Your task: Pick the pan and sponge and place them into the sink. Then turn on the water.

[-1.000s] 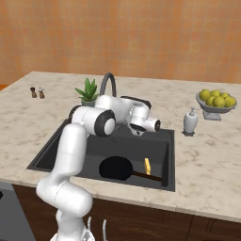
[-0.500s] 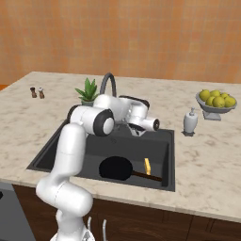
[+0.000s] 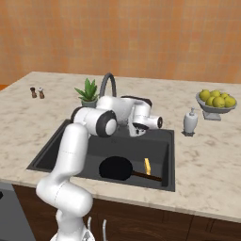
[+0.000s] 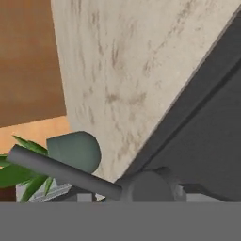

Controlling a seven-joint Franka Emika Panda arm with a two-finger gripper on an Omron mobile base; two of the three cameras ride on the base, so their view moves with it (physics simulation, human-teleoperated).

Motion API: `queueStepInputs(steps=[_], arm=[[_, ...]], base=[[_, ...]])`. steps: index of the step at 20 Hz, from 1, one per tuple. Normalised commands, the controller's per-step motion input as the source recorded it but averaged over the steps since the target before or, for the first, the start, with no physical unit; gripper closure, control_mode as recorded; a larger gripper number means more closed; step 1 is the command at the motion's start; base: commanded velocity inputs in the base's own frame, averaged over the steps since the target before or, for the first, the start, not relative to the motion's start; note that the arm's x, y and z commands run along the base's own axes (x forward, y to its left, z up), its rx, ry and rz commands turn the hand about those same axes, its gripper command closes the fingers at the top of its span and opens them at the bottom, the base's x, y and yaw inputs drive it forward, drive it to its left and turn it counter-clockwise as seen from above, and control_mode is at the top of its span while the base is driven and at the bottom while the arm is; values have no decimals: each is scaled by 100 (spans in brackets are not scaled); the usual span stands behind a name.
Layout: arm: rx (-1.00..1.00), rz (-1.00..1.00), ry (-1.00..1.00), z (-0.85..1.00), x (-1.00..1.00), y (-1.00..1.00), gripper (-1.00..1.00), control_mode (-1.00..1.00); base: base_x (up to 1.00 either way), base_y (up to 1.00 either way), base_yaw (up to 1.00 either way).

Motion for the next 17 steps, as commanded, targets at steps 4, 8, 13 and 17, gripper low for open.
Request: queueStepInputs(steps=[4, 8, 13, 17], arm=[[40, -35, 54, -57, 8, 0, 100, -100], [33, -36, 48, -54, 1, -1, 100, -100], [16, -11, 27, -33, 0, -7, 100, -100], [6, 0, 26, -17, 2, -15, 100, -100]], base=[[0, 0, 0], [0, 0, 0], [0, 0, 0], [0, 0, 0]])
